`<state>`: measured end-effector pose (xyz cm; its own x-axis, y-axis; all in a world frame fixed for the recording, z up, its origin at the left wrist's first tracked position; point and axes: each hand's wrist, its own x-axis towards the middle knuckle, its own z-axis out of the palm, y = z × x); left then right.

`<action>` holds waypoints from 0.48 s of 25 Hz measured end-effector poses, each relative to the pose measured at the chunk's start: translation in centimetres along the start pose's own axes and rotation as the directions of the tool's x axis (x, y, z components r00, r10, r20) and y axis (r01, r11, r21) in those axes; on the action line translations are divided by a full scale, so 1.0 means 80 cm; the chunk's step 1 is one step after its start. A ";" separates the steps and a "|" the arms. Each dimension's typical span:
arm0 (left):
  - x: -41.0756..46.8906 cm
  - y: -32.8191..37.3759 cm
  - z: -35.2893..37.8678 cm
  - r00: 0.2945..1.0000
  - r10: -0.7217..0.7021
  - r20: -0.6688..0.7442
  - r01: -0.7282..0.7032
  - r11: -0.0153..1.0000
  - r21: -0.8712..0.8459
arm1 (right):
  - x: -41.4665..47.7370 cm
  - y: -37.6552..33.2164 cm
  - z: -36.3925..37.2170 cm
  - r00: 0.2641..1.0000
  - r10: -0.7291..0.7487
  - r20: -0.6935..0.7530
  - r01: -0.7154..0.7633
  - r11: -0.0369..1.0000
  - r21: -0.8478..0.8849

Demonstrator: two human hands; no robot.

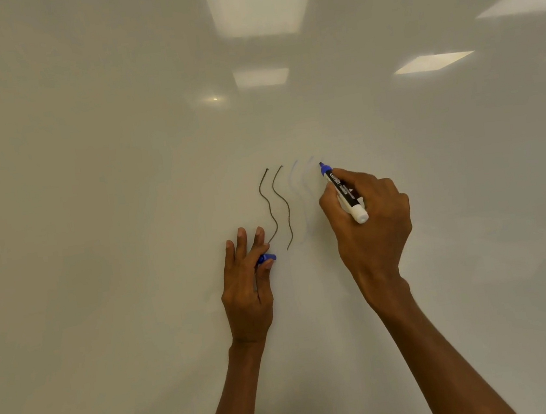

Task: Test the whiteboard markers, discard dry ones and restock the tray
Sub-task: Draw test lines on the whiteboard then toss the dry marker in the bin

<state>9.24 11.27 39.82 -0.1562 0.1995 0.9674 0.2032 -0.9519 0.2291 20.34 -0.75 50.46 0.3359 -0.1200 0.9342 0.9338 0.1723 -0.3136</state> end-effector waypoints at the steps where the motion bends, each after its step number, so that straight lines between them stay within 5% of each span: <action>1: -0.001 -0.002 0.000 1.000 -0.003 0.002 0.003 1.000 0.006 | -0.007 0.002 -0.003 1.000 -0.017 0.017 0.017 1.000 -0.012; 12: -0.003 -0.001 0.000 1.000 -0.020 0.004 0.020 1.000 0.010 | -0.106 0.027 -0.036 0.995 -0.036 0.089 0.047 0.991 -0.129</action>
<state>9.22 11.31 39.59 -0.1560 0.2191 0.9631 0.2095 -0.9456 0.2491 19.90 -2.20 41.35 0.2899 -0.0389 0.9563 0.9567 0.0390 -0.2884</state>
